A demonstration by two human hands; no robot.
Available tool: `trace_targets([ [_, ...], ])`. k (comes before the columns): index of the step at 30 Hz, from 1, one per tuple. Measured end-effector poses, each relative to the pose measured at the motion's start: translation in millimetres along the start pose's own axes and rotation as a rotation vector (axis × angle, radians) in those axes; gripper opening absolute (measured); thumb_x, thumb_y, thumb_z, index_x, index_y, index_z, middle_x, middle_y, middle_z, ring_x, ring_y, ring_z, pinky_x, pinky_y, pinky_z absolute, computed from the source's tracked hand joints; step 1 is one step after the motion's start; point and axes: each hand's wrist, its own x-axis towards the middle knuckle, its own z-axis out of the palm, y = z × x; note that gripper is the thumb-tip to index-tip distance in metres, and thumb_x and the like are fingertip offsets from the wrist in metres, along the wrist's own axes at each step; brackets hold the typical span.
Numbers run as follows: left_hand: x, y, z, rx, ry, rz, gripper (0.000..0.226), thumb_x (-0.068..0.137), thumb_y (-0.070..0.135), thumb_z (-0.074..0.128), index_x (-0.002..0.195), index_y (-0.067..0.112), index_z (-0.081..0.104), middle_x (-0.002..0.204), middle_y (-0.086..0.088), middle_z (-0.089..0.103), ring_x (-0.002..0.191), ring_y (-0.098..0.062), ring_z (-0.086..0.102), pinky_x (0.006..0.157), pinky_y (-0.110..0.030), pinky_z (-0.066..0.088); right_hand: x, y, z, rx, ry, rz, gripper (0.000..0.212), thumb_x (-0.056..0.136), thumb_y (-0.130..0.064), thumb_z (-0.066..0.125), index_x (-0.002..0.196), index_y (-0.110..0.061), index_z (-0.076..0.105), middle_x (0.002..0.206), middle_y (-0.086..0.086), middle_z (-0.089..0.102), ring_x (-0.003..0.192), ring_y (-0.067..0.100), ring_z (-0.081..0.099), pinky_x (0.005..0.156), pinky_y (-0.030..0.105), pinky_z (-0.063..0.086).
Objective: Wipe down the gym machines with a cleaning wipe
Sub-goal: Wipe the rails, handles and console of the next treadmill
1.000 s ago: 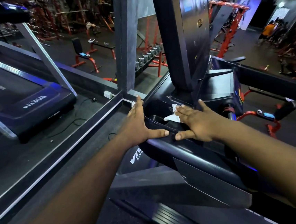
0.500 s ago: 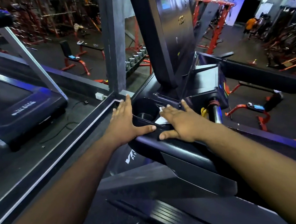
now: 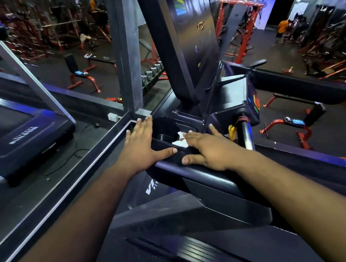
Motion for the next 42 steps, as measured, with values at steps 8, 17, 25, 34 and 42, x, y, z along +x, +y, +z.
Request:
trace_targets([
  [8, -1.7, -2.0, 0.4, -0.065, 0.005, 0.002, 0.14, 0.057, 0.093, 0.047, 0.162, 0.019, -0.007, 0.171, -0.002, 0.002, 0.157, -0.014, -0.006, 0.128, -0.045, 0.001, 33.3, -7.5, -9.6, -0.088, -0.13, 0.081, 0.122, 0.066, -0.095, 0.011, 0.162, -0.019, 0.011, 0.17, -0.004, 0.007, 0.156, 0.013, -0.007, 0.116, 0.067, -0.017],
  [17, -2.5, -2.3, -0.9, -0.091, 0.007, 0.018, 0.136, 0.062, 0.083, 0.058, 0.162, 0.017, -0.006, 0.171, -0.006, 0.006, 0.157, -0.016, -0.004, 0.128, -0.045, 0.0, 50.2, -19.2, -25.0, -0.237, -0.174, -0.047, 0.119, 0.061, -0.097, 0.009, 0.138, -0.017, 0.052, 0.15, -0.002, 0.049, 0.155, 0.014, 0.014, 0.115, 0.068, -0.017],
  [25, -1.2, -4.8, 0.2, -0.101, 0.022, 0.032, 0.142, 0.055, 0.094, 0.045, 0.162, 0.016, -0.005, 0.171, -0.006, 0.007, 0.157, -0.016, -0.001, 0.127, -0.047, 0.007, 45.6, -1.7, -9.8, 0.07, -0.055, -0.096, 0.101, 0.071, -0.097, 0.008, 0.119, -0.026, 0.062, 0.12, -0.008, 0.066, 0.127, 0.01, 0.053, 0.121, 0.061, -0.012],
  [34, 0.8, -9.3, 2.2, -0.112, 0.021, 0.042, 0.139, 0.054, 0.084, 0.05, 0.163, 0.016, -0.003, 0.171, -0.005, 0.01, 0.157, -0.016, -0.001, 0.127, -0.049, 0.003, 73.7, -40.0, -15.0, 0.047, -0.044, -0.073, 0.074, 0.085, -0.083, 0.024, 0.078, -0.017, 0.057, 0.071, -0.007, 0.059, 0.089, 0.02, 0.064, 0.114, 0.045, 0.031],
  [42, 1.0, -2.4, -5.0, -0.003, 0.043, 0.085, 0.132, 0.064, 0.092, 0.051, 0.162, 0.023, -0.005, 0.171, 0.001, 0.011, 0.157, -0.013, 0.0, 0.124, -0.056, -0.009, 27.1, -13.0, -14.1, -0.079, 0.454, -0.107, 0.024, 0.095, -0.048, 0.058, 0.112, -0.036, 0.069, 0.102, -0.011, 0.073, 0.095, 0.014, 0.067, 0.074, 0.037, 0.054],
])
